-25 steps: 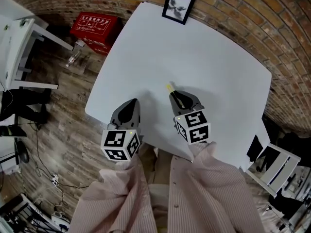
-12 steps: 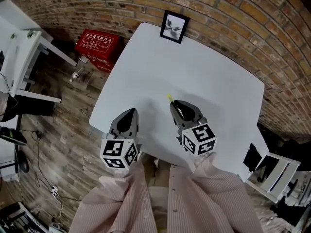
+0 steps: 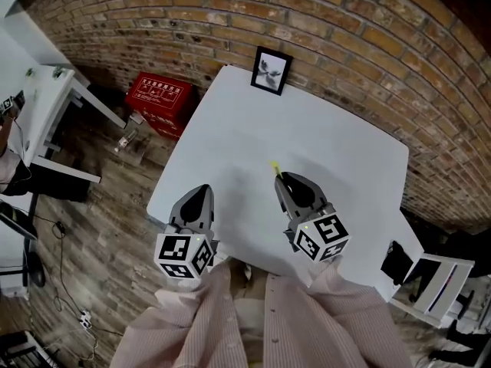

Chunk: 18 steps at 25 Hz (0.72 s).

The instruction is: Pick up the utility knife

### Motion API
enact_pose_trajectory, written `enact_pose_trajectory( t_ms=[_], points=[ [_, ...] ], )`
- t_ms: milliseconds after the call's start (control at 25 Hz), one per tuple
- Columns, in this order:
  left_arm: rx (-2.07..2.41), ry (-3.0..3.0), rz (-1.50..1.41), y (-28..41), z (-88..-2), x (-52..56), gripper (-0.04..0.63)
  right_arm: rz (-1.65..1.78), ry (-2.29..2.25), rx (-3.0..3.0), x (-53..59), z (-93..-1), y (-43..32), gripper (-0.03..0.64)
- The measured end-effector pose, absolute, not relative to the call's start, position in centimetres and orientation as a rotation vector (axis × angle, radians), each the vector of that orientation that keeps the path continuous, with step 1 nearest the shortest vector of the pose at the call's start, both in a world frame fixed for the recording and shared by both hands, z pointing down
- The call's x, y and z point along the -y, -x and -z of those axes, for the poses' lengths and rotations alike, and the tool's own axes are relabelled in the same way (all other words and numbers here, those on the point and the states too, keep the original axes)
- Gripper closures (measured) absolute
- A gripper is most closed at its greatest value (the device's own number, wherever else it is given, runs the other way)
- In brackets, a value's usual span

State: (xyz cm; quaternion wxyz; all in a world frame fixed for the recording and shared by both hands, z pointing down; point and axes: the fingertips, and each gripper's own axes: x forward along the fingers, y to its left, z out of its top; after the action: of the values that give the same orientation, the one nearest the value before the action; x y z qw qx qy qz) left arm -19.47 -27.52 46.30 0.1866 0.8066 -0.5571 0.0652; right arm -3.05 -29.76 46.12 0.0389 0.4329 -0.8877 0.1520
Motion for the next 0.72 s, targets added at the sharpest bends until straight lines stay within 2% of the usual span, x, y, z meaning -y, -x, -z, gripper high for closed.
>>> enact_pose_trajectory(
  t_ms=[720],
  points=[
    [1.675,-2.367,-0.047,22.2,-39.4,27.1,0.601,-0.319,-1.506,2.859,28.8,-38.7,0.4,0.566]
  ],
)
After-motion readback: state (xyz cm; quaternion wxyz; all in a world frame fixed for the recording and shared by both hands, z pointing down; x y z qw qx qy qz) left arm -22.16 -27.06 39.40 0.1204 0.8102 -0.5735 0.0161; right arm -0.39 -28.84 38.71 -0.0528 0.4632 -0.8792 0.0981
